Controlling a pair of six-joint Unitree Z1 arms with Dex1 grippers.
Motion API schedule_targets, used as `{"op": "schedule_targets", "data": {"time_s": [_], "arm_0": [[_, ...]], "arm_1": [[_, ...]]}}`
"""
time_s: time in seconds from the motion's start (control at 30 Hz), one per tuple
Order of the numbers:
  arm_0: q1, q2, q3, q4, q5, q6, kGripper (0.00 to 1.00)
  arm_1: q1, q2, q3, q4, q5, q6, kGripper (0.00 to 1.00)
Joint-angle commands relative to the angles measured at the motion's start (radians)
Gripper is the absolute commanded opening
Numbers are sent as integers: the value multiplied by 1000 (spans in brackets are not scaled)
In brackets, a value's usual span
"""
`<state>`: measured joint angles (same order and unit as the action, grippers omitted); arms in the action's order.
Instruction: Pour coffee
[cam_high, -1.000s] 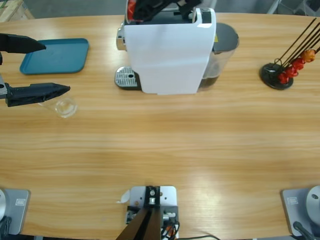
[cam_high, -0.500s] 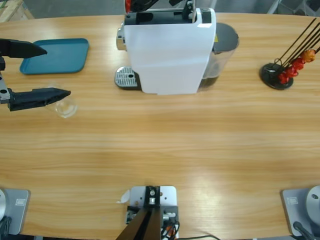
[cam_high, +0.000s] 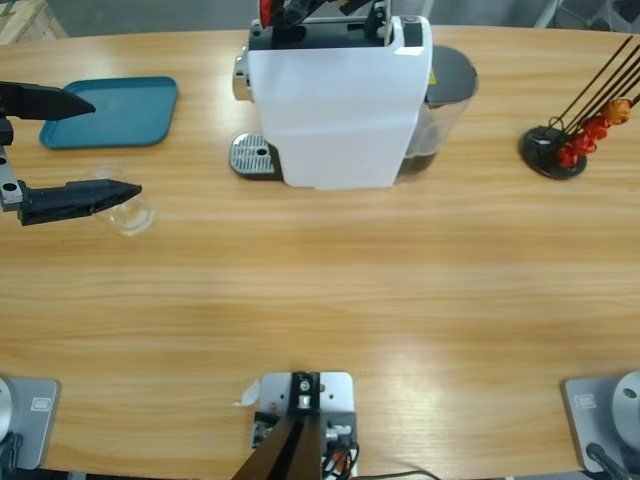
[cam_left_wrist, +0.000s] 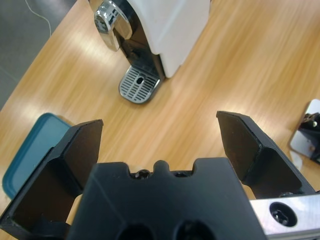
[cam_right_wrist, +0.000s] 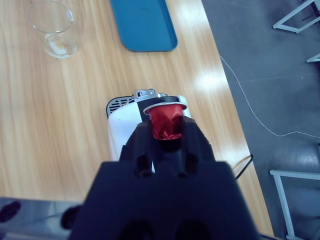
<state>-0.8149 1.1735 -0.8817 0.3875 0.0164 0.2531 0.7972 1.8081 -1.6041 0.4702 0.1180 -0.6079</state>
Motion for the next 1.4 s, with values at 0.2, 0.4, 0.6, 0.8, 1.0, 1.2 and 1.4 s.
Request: {"op": "schedule_targets", "data": {"time_s": [0.2, 0.4, 0.6, 0.8, 1.0, 1.2, 1.4], "arm_0": [[-7, -7, 40, -8, 14, -18, 1000], [-7, -8, 41, -9, 14, -18, 1000], [-7, -5, 41, -9, 15, -18, 1000], [-7, -3, 43, -9, 16, -18, 1000], [-7, -5, 44, -9, 16, -18, 1000], [-7, -3, 47, -9, 17, -18, 1000], [-7, -3, 50, -10, 17, -18, 1000]], "arm_1": [[5, 52, 32, -15, -63, -26, 158], [5, 62, 35, -16, -64, -26, 158], [5, 62, 66, -42, -75, -26, 163], [5, 59, 78, -50, -81, -31, 163], [8, 58, 84, -50, -57, -36, 203], [10, 47, 85, -50, -27, -36, 203], [10, 48, 94, -49, -21, -35, 204]]}}
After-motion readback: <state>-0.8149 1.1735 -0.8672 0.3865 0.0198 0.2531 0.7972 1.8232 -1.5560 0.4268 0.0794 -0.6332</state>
